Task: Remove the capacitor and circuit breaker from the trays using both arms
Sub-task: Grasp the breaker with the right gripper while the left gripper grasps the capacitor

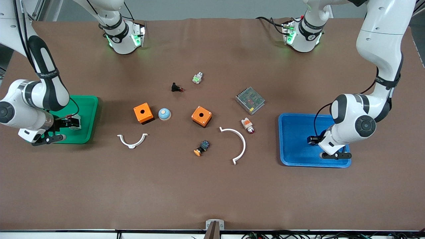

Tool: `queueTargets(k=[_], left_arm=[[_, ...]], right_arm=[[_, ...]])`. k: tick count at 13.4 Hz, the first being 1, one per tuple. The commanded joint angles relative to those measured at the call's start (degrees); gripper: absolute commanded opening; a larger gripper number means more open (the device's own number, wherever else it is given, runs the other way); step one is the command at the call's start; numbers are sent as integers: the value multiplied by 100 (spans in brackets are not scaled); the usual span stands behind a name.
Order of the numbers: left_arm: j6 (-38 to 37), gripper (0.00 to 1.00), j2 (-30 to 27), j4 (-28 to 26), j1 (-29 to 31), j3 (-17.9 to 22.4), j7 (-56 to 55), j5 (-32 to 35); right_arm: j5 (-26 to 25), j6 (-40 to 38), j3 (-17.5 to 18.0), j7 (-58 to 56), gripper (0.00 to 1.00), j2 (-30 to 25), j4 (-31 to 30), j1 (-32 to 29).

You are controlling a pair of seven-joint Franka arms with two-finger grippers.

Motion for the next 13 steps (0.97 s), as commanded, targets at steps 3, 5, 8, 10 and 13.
queueTargets(k=[3, 5, 8, 10, 13], left_arm=[[13, 4, -76, -13, -6, -33, -15, 84], [-22, 0, -224, 40, -15, -94, 2, 84], [-556, 1, -594, 258, -59, -471, -207, 40], [-1136, 1, -647, 680, -155, -875, -829, 58], [-1244, 0, -542, 1050, -865, -1008, -2120, 84]], right_arm=[[-172, 332, 72, -208, 98, 11, -346, -322], [-172, 332, 72, -208, 84, 2, -434, -322], [-172, 332, 72, -199, 36, -16, -470, -331], [-172, 324, 72, -208, 10, -16, -470, -453], [-163, 219, 81, -147, 6, -42, -391, -428]])
